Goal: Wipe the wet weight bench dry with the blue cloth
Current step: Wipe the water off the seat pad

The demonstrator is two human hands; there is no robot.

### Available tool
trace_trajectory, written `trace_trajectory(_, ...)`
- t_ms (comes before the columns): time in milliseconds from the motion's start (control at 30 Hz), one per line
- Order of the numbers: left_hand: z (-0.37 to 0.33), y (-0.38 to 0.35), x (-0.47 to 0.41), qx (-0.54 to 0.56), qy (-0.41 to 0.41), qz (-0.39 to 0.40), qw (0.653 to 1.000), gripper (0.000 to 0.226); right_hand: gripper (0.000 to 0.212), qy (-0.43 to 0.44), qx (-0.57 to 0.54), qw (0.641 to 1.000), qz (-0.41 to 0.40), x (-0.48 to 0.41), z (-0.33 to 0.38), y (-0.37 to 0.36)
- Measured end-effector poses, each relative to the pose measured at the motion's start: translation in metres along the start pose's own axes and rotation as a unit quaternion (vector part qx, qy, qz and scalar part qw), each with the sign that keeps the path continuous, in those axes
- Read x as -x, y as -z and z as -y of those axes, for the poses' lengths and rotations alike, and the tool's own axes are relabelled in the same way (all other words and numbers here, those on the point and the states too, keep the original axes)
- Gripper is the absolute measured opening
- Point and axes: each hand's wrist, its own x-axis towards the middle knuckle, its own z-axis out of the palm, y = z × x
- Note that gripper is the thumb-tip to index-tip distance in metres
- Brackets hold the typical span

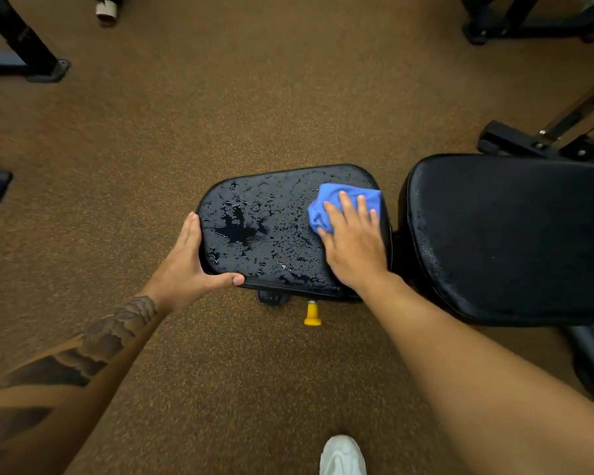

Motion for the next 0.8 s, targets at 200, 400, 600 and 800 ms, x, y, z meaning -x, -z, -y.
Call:
trace_trajectory(200,-0.001,0.0,0.0,-0.003,-0.003,0.0,1.0,0.142,0.05,0.143,-0.021,0.989,0.044,0.07,0.01,-0.001)
trace_trajectory(400,-0.001,0.002,-0.001,0.007,-0.008,0.004,1.0,0.14,0.047,0.036,-0.129,0.991,0.026,0.087,-0.052,0.013)
trace_trajectory(600,0.0,0.001,-0.001,0.004,-0.001,0.005,1.0,0.145,0.043,-0.045,-0.09,0.995,-0.019,-0.011,-0.045,0.001)
trace_trajectory(800,0.0,0.0,-0.002,-0.011,0.005,0.004,1.0,0.147,0.051,0.163,-0.06,0.983,0.055,0.012,-0.015,0.008)
